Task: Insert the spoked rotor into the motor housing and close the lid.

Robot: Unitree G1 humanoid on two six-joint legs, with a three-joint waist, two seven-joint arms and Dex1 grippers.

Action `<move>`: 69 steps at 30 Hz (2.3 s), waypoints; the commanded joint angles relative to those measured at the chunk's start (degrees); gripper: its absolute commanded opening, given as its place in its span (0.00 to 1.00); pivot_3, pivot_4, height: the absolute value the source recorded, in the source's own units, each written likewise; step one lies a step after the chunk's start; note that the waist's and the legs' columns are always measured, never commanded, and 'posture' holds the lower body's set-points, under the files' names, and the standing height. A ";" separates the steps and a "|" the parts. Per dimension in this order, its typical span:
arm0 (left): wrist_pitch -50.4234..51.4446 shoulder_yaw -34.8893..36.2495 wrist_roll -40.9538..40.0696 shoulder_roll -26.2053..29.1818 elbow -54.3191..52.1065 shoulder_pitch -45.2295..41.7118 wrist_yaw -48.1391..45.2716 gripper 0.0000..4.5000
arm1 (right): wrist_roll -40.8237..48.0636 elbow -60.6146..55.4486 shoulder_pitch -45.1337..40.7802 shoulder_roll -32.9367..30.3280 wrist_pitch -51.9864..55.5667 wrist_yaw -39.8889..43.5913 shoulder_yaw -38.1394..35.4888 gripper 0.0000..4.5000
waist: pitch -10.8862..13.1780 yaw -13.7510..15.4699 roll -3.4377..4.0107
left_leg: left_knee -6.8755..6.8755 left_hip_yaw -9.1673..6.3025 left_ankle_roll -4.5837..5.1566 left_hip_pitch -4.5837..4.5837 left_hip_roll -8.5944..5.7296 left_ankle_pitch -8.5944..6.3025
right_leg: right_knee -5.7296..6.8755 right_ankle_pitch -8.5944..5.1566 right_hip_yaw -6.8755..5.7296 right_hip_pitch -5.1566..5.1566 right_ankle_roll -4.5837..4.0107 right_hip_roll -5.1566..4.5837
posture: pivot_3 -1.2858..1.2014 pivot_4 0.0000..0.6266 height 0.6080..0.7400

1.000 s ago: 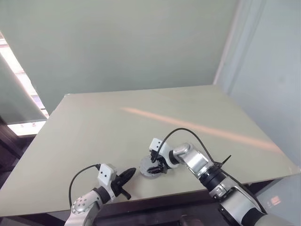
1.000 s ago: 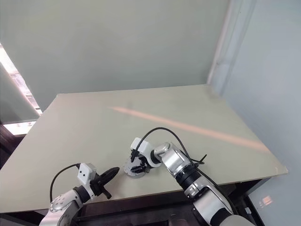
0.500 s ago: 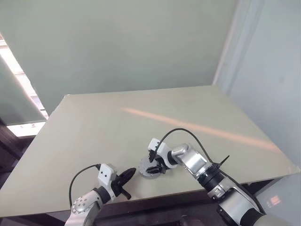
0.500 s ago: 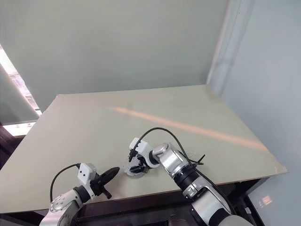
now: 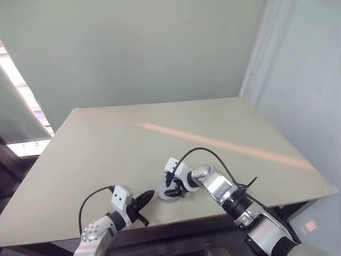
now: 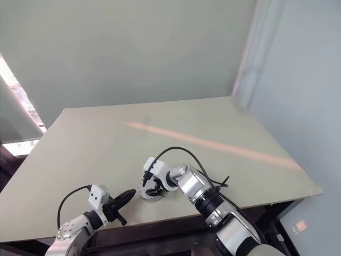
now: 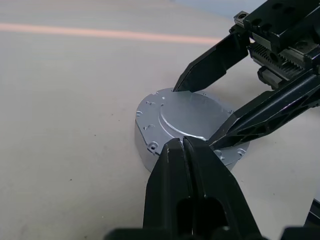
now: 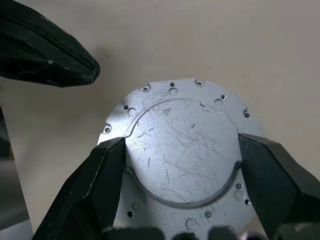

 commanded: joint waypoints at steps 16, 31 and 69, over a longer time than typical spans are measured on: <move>-0.04 -1.23 1.02 0.49 -0.73 -3.52 0.17 0.00 | -1.56 4.96 -0.39 -2.46 2.08 2.76 3.21 0.73 | -0.18 0.06 0.19 | -0.13 0.01 0.06 -0.03 -0.04 0.02 | -0.12 -0.01 0.01 -0.02 0.00 -0.04 | 0.52 0.00 1.00; 8.51 -8.04 9.81 1.42 5.55 -9.24 4.26 0.00 | -1.63 4.23 -0.32 -2.85 2.39 2.71 3.19 0.73 | -0.27 0.47 0.38 | -0.12 -0.03 0.06 -0.02 -0.09 0.02 | -0.13 -0.01 0.01 0.02 0.01 -0.04 | 0.52 0.00 1.00; 5.13 -11.15 11.69 -0.09 11.34 -12.64 1.57 0.00 | 20.23 4.92 -4.99 -2.49 18.29 -3.83 -29.51 1.00 | -0.43 1.37 0.68 | -0.10 -0.11 0.05 -0.27 -0.21 0.02 | -0.32 -0.03 -0.02 -0.04 0.03 -0.13 | 0.52 0.00 1.00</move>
